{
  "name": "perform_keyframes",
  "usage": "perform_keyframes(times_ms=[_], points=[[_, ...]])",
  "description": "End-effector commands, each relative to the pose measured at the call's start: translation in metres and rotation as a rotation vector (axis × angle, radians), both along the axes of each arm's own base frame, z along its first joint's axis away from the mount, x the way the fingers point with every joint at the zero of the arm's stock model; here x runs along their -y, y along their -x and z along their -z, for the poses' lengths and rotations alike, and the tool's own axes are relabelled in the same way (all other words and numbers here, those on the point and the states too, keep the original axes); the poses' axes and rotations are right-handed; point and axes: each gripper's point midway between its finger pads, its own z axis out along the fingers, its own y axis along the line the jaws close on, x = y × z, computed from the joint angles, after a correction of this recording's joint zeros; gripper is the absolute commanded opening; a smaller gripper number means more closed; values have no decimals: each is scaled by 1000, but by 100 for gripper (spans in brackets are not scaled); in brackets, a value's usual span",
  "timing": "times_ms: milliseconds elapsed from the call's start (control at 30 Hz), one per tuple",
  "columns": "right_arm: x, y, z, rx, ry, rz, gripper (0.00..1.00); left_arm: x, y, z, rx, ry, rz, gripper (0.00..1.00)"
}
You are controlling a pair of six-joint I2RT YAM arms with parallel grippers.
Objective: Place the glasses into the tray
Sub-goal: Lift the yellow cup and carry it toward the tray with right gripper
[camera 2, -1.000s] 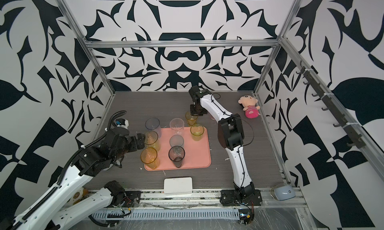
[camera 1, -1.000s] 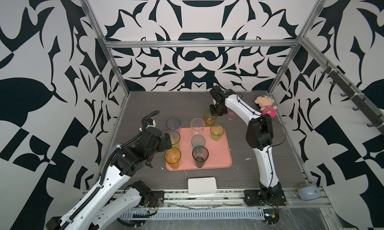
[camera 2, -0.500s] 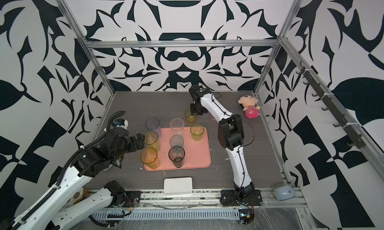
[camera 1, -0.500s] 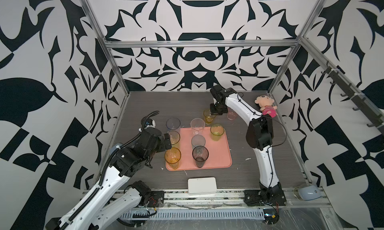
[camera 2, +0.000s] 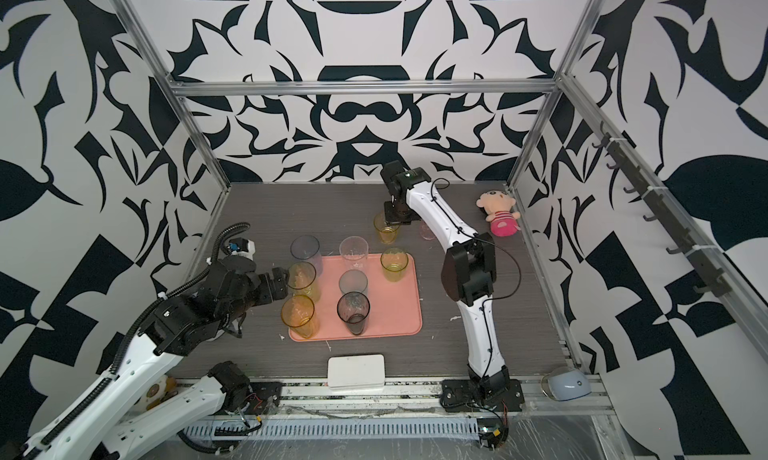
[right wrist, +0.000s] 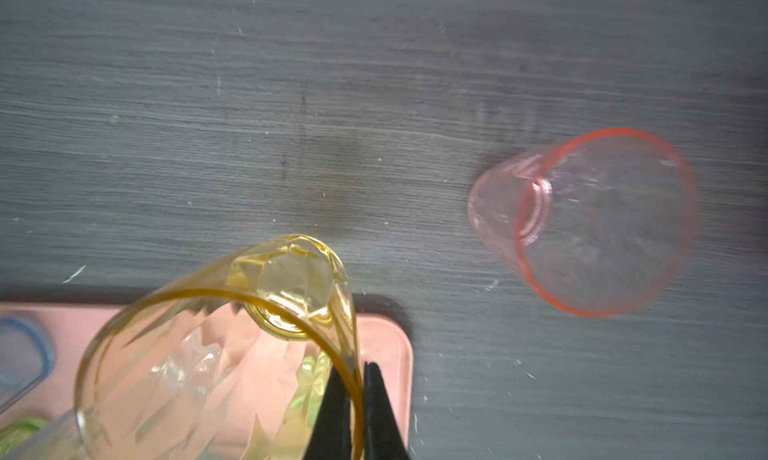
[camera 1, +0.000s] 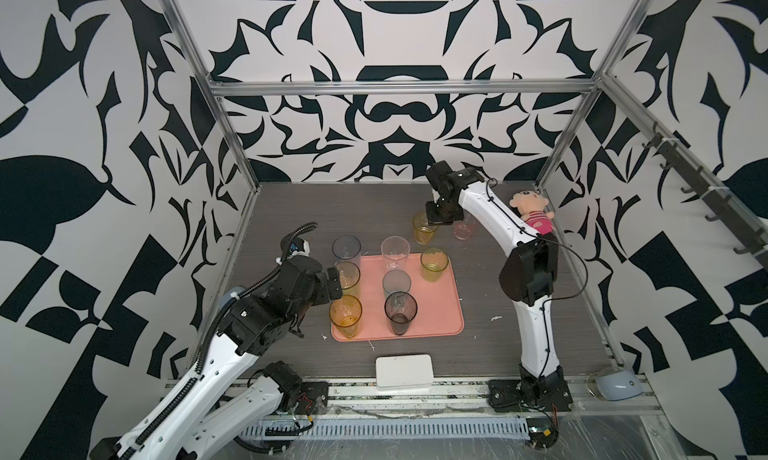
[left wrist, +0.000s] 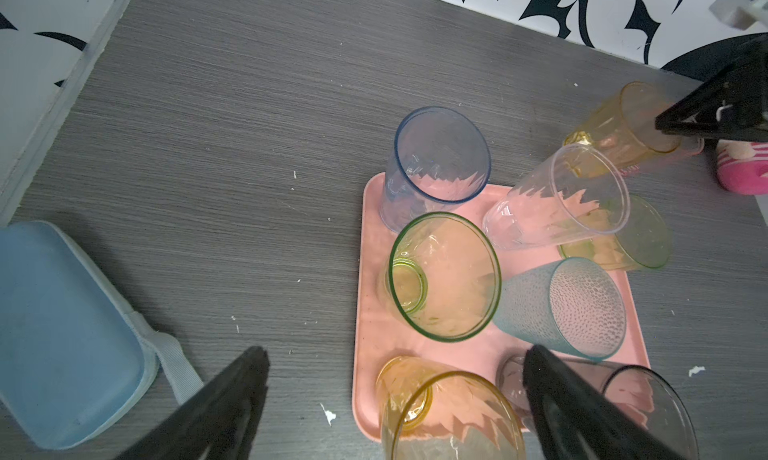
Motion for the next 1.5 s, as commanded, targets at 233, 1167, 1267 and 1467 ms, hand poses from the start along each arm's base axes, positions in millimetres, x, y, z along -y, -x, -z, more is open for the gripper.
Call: perform_keyframes(times_ms=[233, 1167, 1267, 1467], points=[[33, 46, -98, 100, 19, -1, 0, -4, 3, -1, 4, 11, -13, 99], [45, 207, -119, 256, 15, -91, 0, 4, 7, -3, 7, 60, 24, 99], [38, 224, -102, 257, 9, -96, 0, 4, 8, -2, 6, 61, 25, 100], [28, 242, -59, 213, -28, -78, 0, 5, 8, 3, 0, 65, 27, 100]])
